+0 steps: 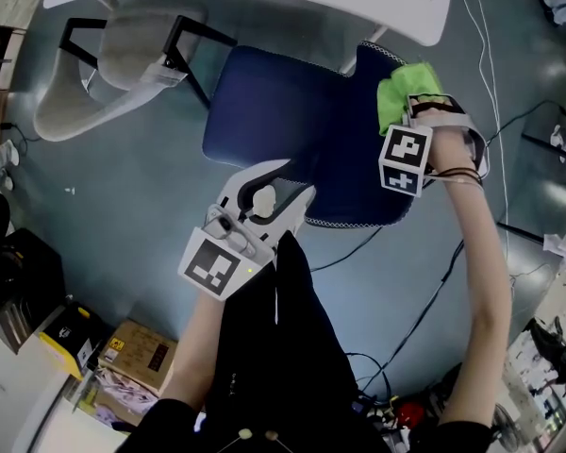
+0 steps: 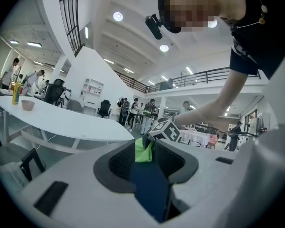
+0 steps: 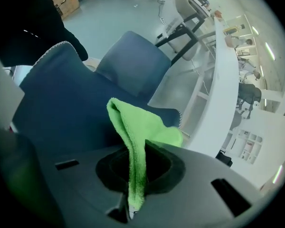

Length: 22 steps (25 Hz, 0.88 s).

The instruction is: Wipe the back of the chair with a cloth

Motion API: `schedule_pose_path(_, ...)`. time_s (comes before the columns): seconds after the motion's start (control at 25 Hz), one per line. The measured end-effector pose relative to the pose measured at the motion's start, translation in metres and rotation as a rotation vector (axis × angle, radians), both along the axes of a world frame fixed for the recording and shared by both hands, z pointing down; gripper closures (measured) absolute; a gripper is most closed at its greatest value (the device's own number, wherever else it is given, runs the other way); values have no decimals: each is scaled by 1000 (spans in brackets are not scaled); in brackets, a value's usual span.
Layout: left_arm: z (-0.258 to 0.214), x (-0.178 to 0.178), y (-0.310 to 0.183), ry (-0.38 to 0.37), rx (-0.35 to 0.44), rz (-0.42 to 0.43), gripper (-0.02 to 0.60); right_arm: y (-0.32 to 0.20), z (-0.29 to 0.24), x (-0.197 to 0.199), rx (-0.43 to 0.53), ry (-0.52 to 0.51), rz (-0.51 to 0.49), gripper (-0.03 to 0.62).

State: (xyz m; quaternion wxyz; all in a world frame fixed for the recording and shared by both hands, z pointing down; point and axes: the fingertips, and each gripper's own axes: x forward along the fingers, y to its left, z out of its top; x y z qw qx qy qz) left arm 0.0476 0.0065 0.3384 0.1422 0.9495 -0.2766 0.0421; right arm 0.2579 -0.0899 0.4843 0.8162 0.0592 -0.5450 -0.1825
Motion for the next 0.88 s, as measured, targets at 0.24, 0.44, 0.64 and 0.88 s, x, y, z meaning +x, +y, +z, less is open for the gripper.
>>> schedule_pose_path(0.24, -3, -5, -1, 21, 2, -15, 451, 28, 1, -9, -94, 20, -10, 577)
schedule_pose_path(0.44, -1, -4, 1, 23, -1, -9, 451, 53, 3, -16, -150, 36, -31, 577)
schedule_pose_path(0.64, -2, -5, 4, 34, -8, -12, 451, 79, 3, -26, -183, 45, -68, 577)
schedule_pose_path(0.88, -2, -10, 2, 43, -8, -19, 451, 128, 7, -43, -295, 44, -116, 577)
